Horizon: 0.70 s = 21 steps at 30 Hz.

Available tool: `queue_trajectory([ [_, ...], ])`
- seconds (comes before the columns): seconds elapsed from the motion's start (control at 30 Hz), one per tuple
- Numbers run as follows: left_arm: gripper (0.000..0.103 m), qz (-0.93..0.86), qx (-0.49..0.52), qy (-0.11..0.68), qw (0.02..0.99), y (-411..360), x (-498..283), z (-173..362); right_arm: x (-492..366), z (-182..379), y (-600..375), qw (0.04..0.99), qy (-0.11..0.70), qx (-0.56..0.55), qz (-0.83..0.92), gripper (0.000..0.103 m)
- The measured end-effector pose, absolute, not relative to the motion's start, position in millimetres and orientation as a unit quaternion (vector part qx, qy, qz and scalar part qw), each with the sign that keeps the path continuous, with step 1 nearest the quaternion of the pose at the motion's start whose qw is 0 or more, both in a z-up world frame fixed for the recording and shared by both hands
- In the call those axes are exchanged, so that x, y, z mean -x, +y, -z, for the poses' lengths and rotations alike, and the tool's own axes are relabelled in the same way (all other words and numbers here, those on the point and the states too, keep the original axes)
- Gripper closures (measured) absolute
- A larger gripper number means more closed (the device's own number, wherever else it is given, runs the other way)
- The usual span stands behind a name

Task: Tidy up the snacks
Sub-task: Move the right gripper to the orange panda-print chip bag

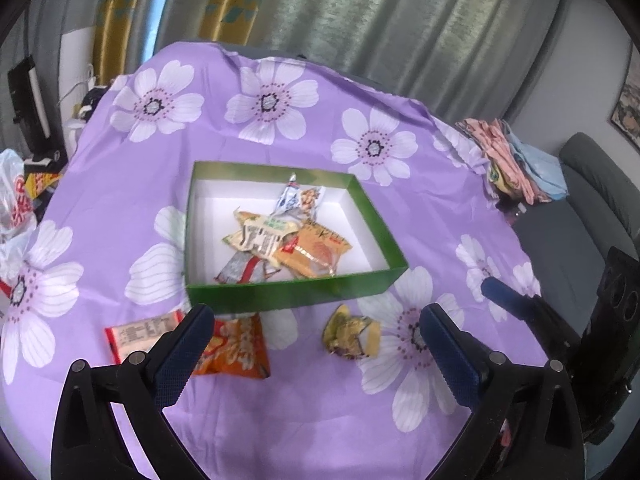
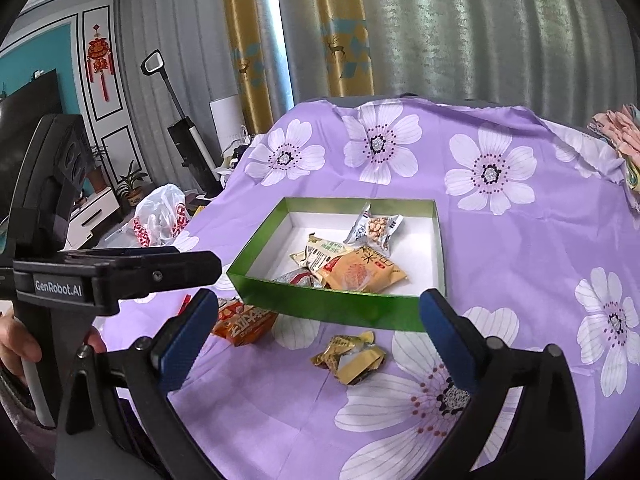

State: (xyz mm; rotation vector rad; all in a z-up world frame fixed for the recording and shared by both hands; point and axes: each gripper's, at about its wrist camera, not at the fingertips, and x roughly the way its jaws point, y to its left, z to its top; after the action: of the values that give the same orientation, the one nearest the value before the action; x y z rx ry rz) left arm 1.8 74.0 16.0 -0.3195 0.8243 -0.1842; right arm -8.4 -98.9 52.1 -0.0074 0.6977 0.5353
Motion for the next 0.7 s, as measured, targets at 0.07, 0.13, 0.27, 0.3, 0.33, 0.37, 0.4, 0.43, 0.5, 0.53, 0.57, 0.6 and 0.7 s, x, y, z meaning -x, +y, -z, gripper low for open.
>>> queue_trajectory([
  [0.07, 0.001, 0.082, 0.163, 0.403, 0.897, 82.2, 2.2, -10.1, 12.2, -48.2, -96.6, 0.902, 0.343, 0.004, -0.262, 0.001],
  [0.13, 0.001, 0.071, 0.173, 0.406, 0.895, 92.3, 5.4, -4.6, 14.4, -43.7, -94.3, 0.899, 0.349, 0.004, -0.265, 0.001],
  [0.27, 0.001, 0.033, 0.191, 0.409, 0.892, 115.4, 11.6, 6.2, 14.8, -30.8, -88.4, 0.89, 0.365, -0.008, -0.274, 0.001],
  [0.3, 0.001, 0.026, 0.195, 0.41, 0.891, 120.6, 13.1, 9.5, 14.9, -27.8, -86.9, 0.888, 0.368, -0.012, -0.276, 0.001],
  [0.33, 0.001, 0.016, 0.201, 0.413, 0.888, 127.2, 14.3, 14.1, 14.8, -23.4, -84.4, 0.884, 0.373, -0.016, -0.282, 0.001],
  [0.37, 0.001, 0.011, 0.205, 0.415, 0.886, 131.6, 15.8, 18.0, 15.5, -20.2, -82.3, 0.881, 0.376, -0.019, -0.287, 0.001],
  [0.4, 0.001, 0.007, 0.21, 0.418, 0.884, 135.9, 16.5, 22.1, 16.4, -16.6, -79.2, 0.877, 0.38, -0.02, -0.294, 0.001],
  [0.43, 0.001, 0.003, 0.215, 0.423, 0.881, 140.7, 17.3, 27.9, 17.4, -12.6, -75.6, 0.872, 0.384, -0.022, -0.301, 0.001],
  [0.5, 0.001, 0.0, 0.222, 0.43, 0.875, 146.3, 18.4, 36.1, 19.6, -5.0, -67.3, 0.863, 0.392, -0.021, -0.319, 0.001],
  [0.53, 0.001, 0.001, 0.226, 0.433, 0.872, 148.5, 18.8, 41.4, 21.0, -1.0, -63.5, 0.858, 0.395, -0.021, -0.327, 0.001],
  [0.57, 0.001, 0.004, 0.227, 0.435, 0.871, 148.9, 18.1, 44.4, 21.4, 3.4, -59.1, 0.853, 0.4, -0.02, -0.334, 0.001],
  [0.6, 0.001, 0.008, 0.229, 0.436, 0.87, 149.2, 18.1, 47.1, 20.7, 7.4, -56.0, 0.85, 0.404, -0.02, -0.338, 0.001],
  [0.7, 0.001, 0.021, 0.232, 0.437, 0.869, 148.1, 18.0, 56.1, 19.0, 22.4, -45.2, 0.838, 0.424, -0.02, -0.343, 0.002],
])
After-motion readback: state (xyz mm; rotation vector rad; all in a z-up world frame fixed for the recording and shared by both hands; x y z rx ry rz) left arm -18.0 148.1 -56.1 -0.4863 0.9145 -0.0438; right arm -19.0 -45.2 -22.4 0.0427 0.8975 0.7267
